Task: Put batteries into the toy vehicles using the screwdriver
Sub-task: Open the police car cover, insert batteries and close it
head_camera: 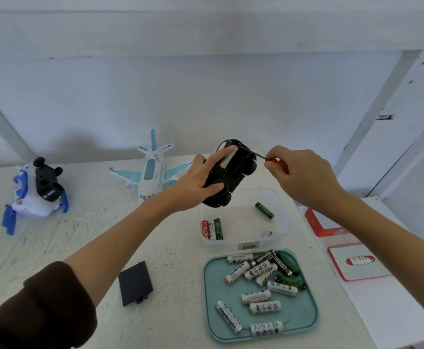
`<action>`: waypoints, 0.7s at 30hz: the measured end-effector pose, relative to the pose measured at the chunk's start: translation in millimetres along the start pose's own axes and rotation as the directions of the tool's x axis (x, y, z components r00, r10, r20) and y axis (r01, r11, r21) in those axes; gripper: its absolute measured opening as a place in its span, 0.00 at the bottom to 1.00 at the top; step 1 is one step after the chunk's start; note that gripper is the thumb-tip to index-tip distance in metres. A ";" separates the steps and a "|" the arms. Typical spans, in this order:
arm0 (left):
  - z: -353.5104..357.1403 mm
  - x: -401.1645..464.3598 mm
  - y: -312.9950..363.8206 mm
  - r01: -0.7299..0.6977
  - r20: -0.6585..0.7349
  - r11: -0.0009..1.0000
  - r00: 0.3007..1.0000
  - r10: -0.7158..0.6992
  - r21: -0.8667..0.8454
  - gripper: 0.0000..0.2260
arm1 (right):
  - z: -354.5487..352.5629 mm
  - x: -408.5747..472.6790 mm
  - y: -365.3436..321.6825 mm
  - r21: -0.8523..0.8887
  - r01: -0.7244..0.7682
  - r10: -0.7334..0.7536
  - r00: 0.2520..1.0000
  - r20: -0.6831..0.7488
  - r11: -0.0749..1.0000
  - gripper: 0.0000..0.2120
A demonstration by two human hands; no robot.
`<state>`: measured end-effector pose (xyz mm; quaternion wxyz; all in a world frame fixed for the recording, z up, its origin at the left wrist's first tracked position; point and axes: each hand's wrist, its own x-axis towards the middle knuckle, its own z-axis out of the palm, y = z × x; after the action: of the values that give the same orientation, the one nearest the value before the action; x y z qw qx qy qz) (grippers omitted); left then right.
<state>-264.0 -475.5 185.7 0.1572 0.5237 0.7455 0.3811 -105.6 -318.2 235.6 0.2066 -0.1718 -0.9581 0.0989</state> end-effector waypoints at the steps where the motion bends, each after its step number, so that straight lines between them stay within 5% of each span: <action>1: -0.7 0.6 -0.4 -0.007 0.007 0.999 1.000 0.007 0.047 0.30 | -1.1 0.1 1.0 -0.017 0.000 0.000 1.000 0.005 1.000 0.10; 9: -6.8 5.2 4.5 -0.091 0.068 0.933 0.995 0.072 0.347 0.31 | 0.3 -1.3 7.5 -0.113 0.033 -0.031 0.999 0.022 0.993 0.11; 21: -13.7 14.4 5.2 -0.136 0.189 0.911 0.980 0.066 0.389 0.32 | -5.0 -11.3 31.4 -0.022 0.094 -0.092 0.994 0.059 0.995 0.09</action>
<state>-275.0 -467.3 200.9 0.0906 0.6136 0.7630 0.1818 -84.7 -292.8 227.9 0.1809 -0.1266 -0.9719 0.0822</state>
